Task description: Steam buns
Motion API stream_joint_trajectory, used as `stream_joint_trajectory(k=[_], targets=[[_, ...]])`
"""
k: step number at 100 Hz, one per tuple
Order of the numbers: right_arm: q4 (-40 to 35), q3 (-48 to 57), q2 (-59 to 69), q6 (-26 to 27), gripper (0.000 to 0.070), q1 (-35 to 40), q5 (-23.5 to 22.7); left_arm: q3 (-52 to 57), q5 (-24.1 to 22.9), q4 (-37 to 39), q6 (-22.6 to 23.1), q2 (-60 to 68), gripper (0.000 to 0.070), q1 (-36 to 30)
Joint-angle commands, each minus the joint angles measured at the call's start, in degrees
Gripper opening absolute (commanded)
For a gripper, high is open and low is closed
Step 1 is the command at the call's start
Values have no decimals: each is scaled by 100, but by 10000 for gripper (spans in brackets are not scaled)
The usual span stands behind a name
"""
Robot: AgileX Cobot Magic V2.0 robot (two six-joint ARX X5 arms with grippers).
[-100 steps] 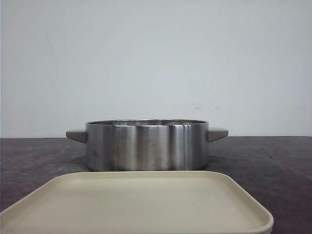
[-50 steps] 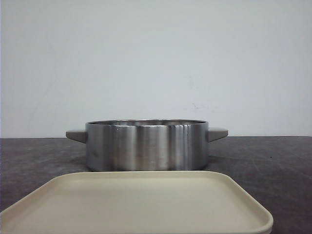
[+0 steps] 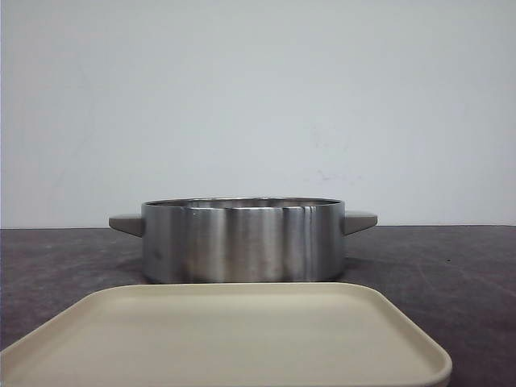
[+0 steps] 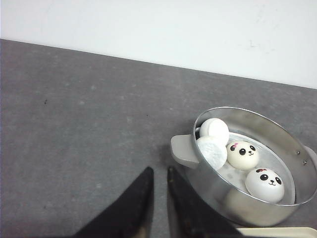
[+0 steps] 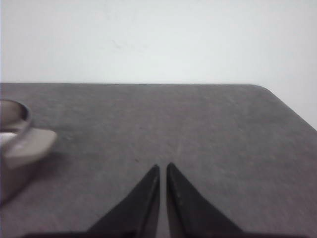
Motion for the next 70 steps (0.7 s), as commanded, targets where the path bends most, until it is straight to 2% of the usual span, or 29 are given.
stream_joint_trajectory(k=[1,16,25,32,51,70], targets=[[-31,-50,11,-72,16,-39,-26,50,-9,31,4,15,0,-22],[-48,-201,11,-63,16,-68,-35,50,-9,31,4,15,0,-22],[76,-385,11,-61,16,-68,-354,52,-9,31,4,15,0,-22],[-109,-380,11,-87,16,-70,-470,50,-9,31,4,15,0,-22],[-155,-380,11,-376,16,-70,-461,50,-9,31,4,15,0,-22],[-44,-378,11,-369,16,-70,-461,52,-9,31,4,15,0,-22]])
